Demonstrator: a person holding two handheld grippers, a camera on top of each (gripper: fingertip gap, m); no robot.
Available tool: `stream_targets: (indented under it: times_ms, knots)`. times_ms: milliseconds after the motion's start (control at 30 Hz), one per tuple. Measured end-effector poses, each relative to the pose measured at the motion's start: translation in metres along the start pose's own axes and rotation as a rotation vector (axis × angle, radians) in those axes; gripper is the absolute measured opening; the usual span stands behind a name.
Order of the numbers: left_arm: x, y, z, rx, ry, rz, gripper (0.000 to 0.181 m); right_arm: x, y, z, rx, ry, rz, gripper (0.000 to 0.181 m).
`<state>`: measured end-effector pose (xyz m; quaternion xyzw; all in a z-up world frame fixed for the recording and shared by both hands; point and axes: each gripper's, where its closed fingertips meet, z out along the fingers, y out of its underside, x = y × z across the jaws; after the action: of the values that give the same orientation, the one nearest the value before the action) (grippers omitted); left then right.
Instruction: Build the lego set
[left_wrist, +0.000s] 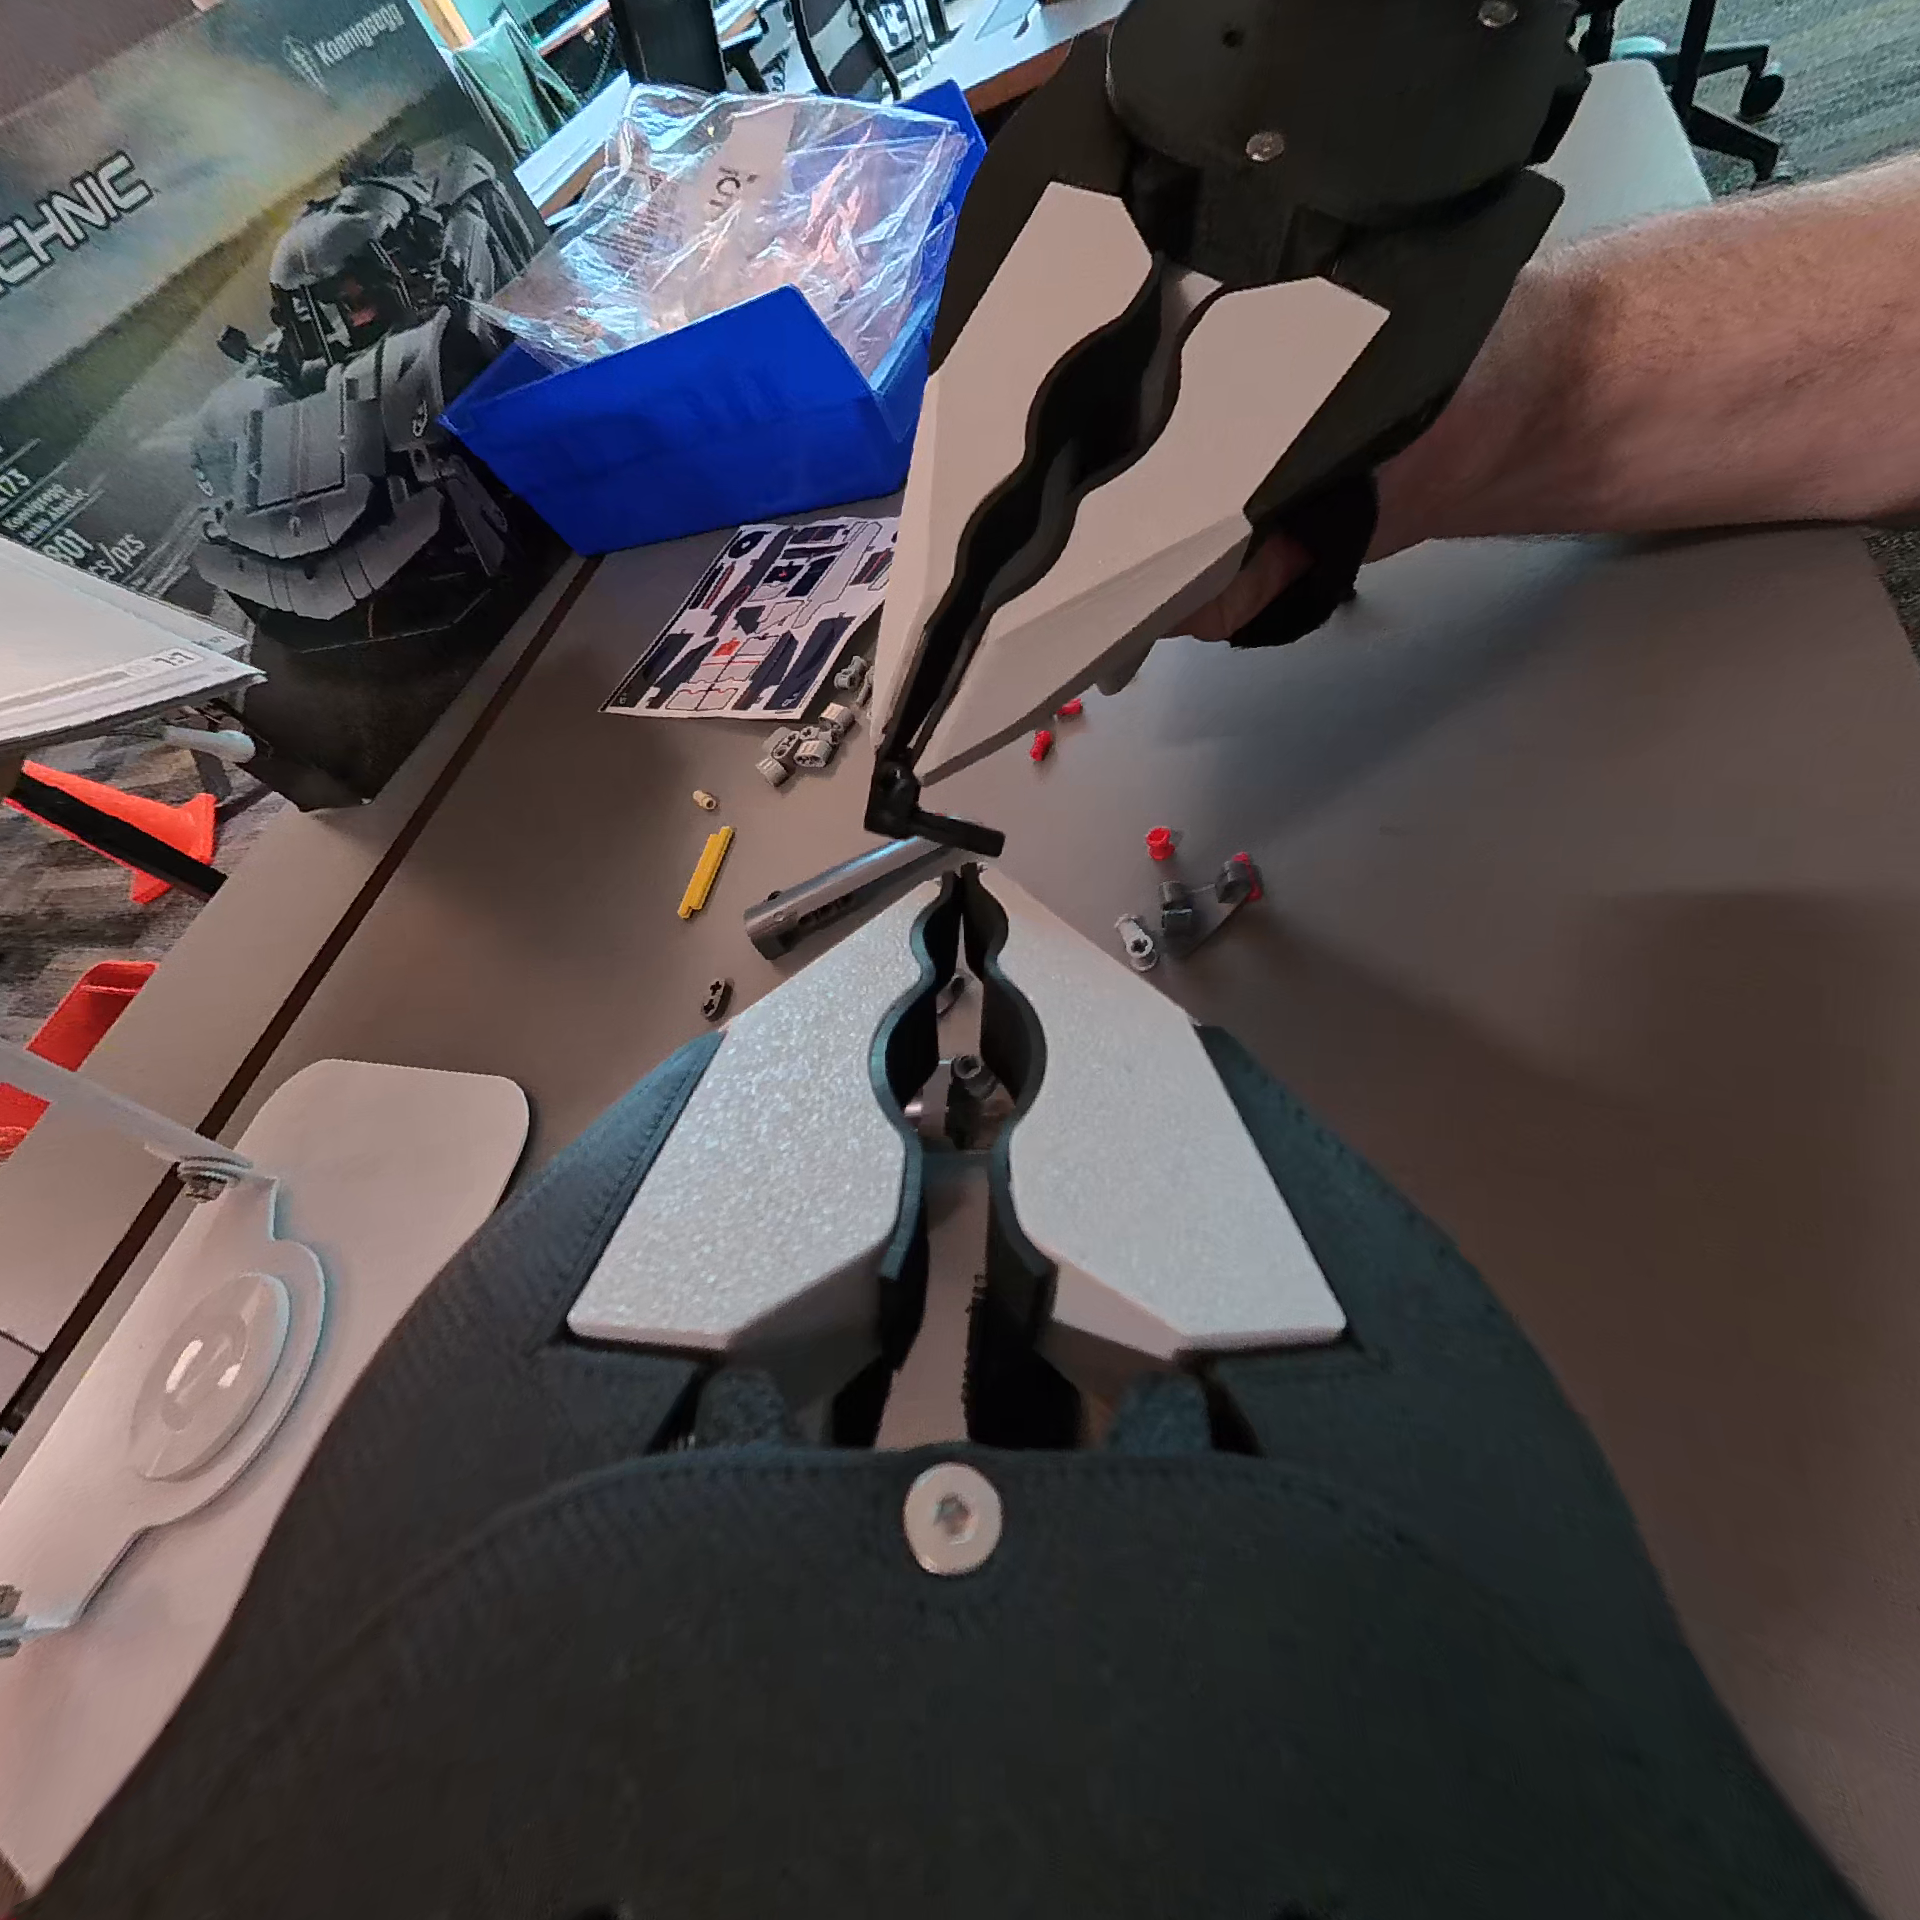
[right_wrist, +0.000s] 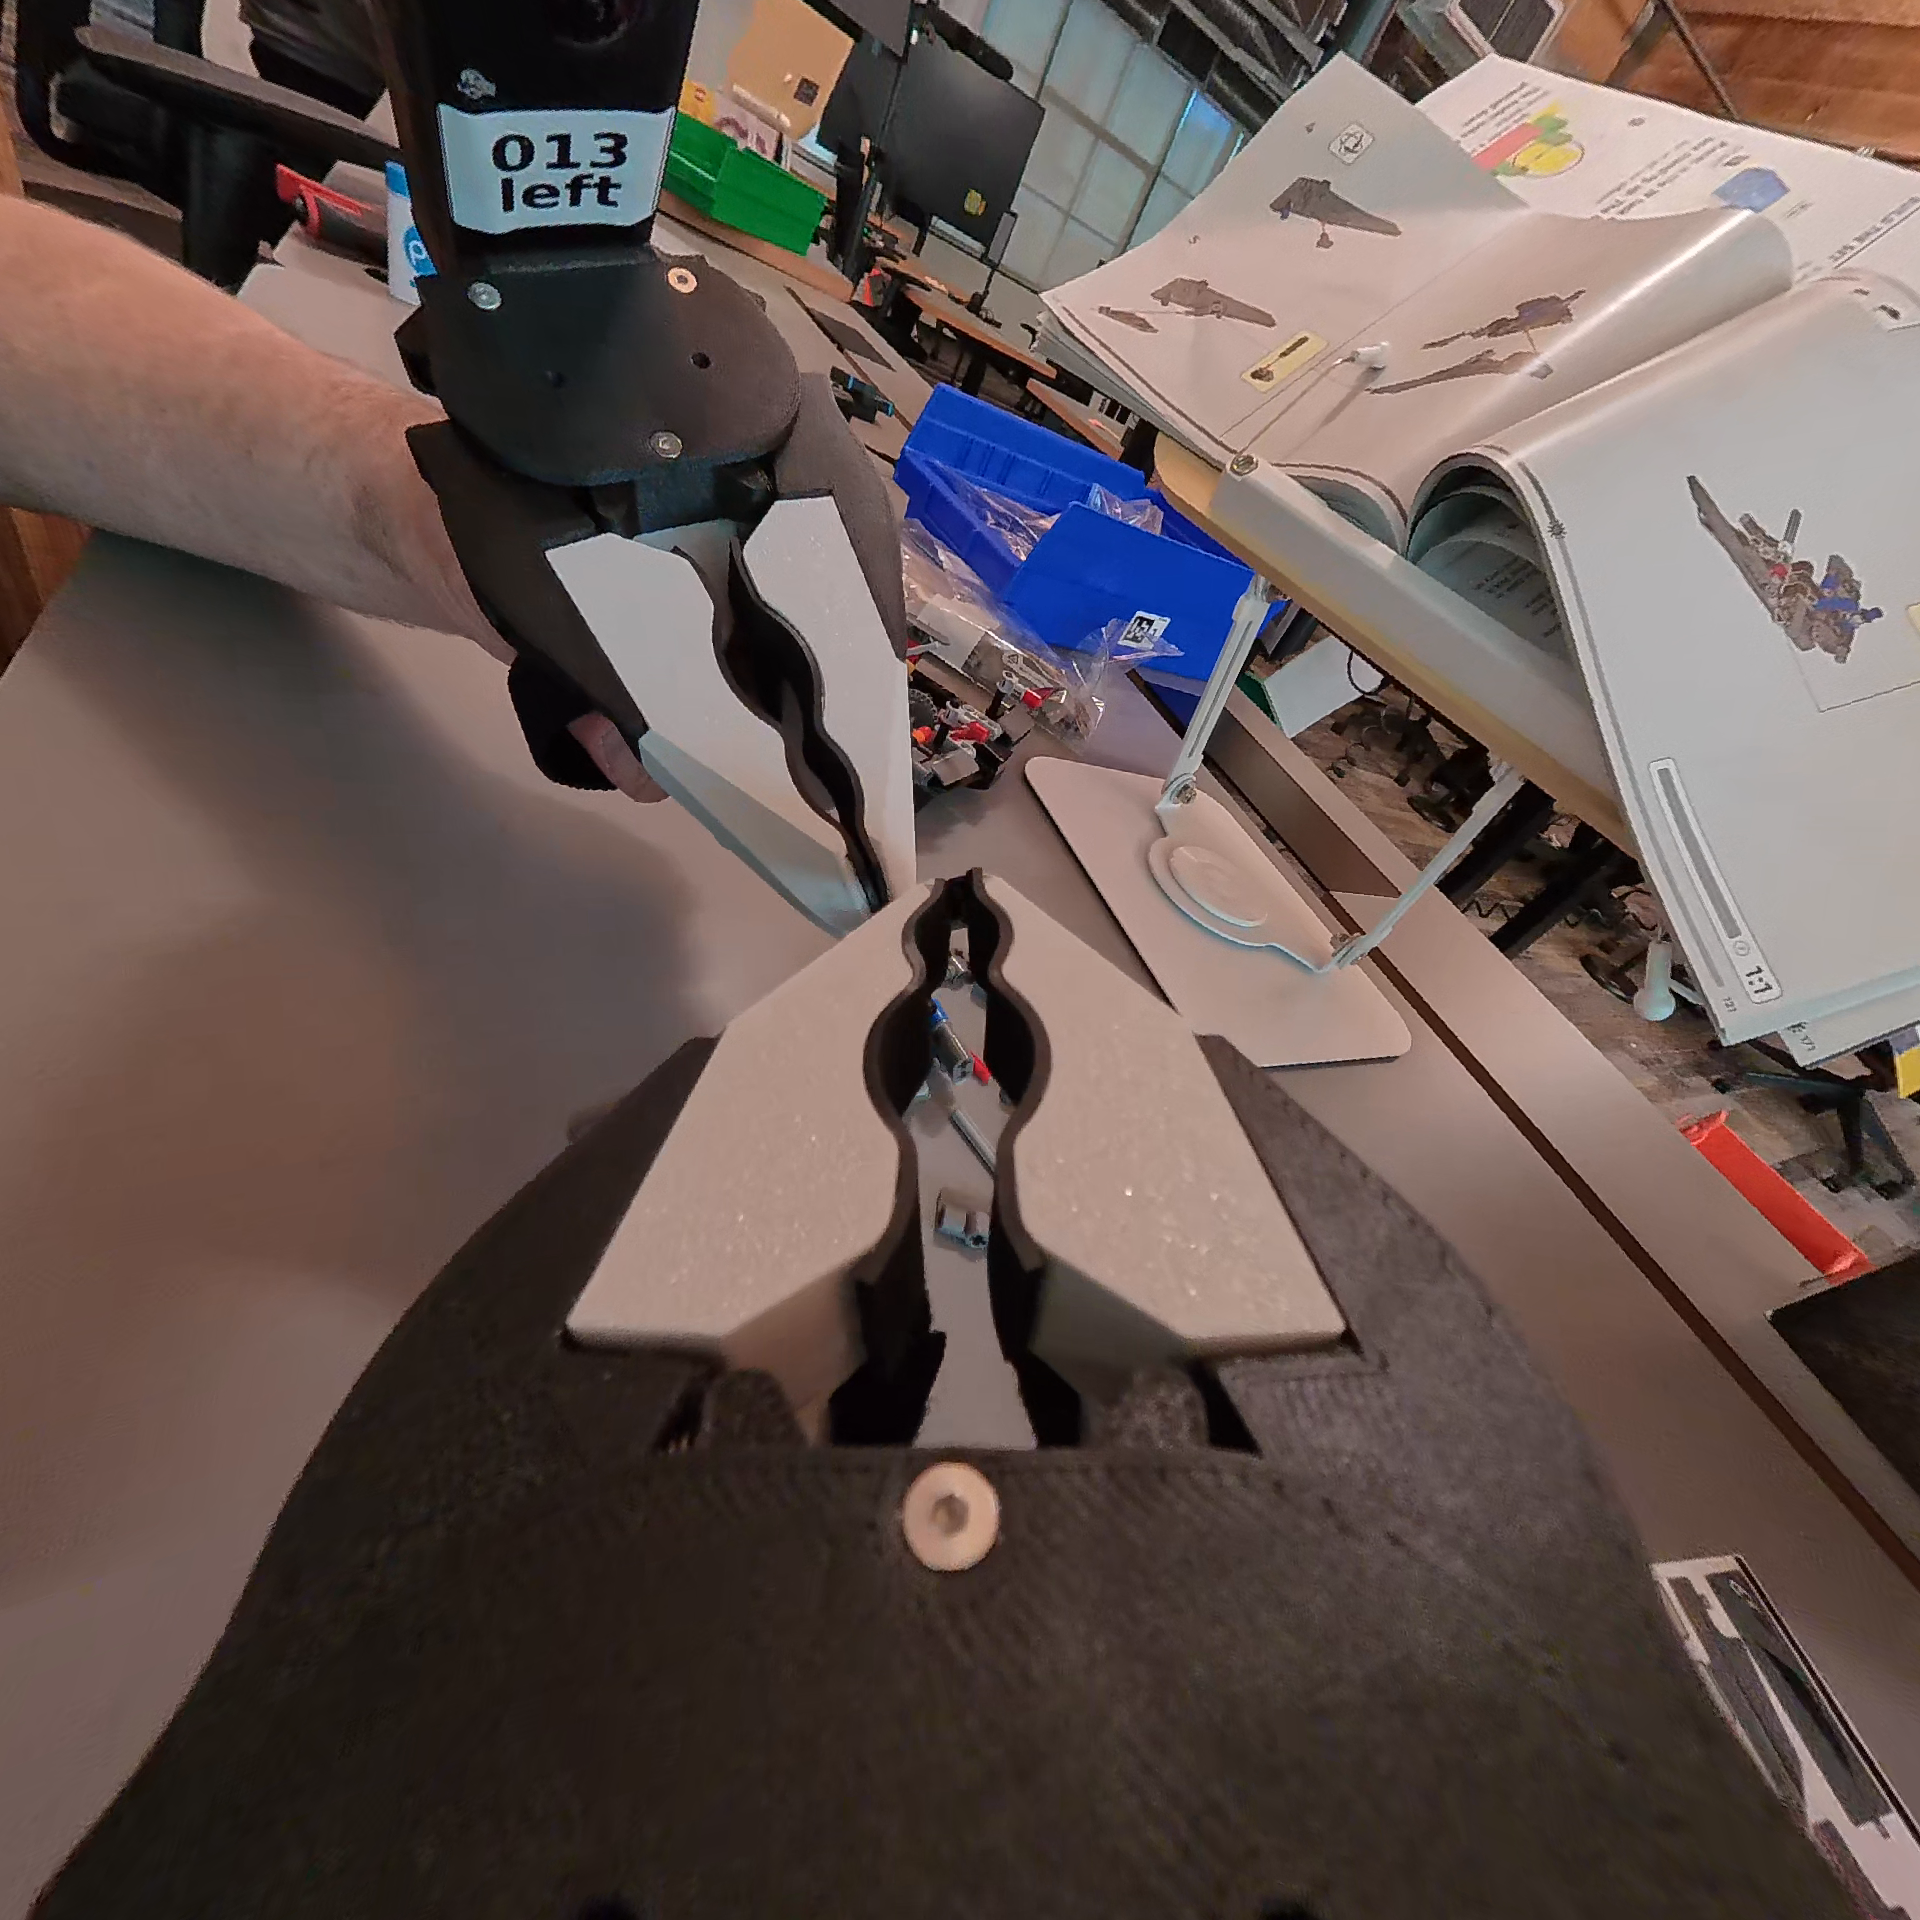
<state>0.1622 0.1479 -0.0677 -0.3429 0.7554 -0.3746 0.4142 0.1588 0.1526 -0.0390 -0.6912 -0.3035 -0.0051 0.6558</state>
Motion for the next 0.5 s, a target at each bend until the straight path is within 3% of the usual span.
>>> stream_targets:
  times_ms: [233,500]
  knots:
    - [-0.001,0.003,-0.002,-0.013,0.054,-0.087,0.002,0.000,0.000,0.000,-0.001,0.005,-0.007,0.000]
    - [0.007,0.013,0.006,-0.059,0.057,-0.039,0.002,0.012,0.014,0.001,-0.033,0.026,0.092,0.000]
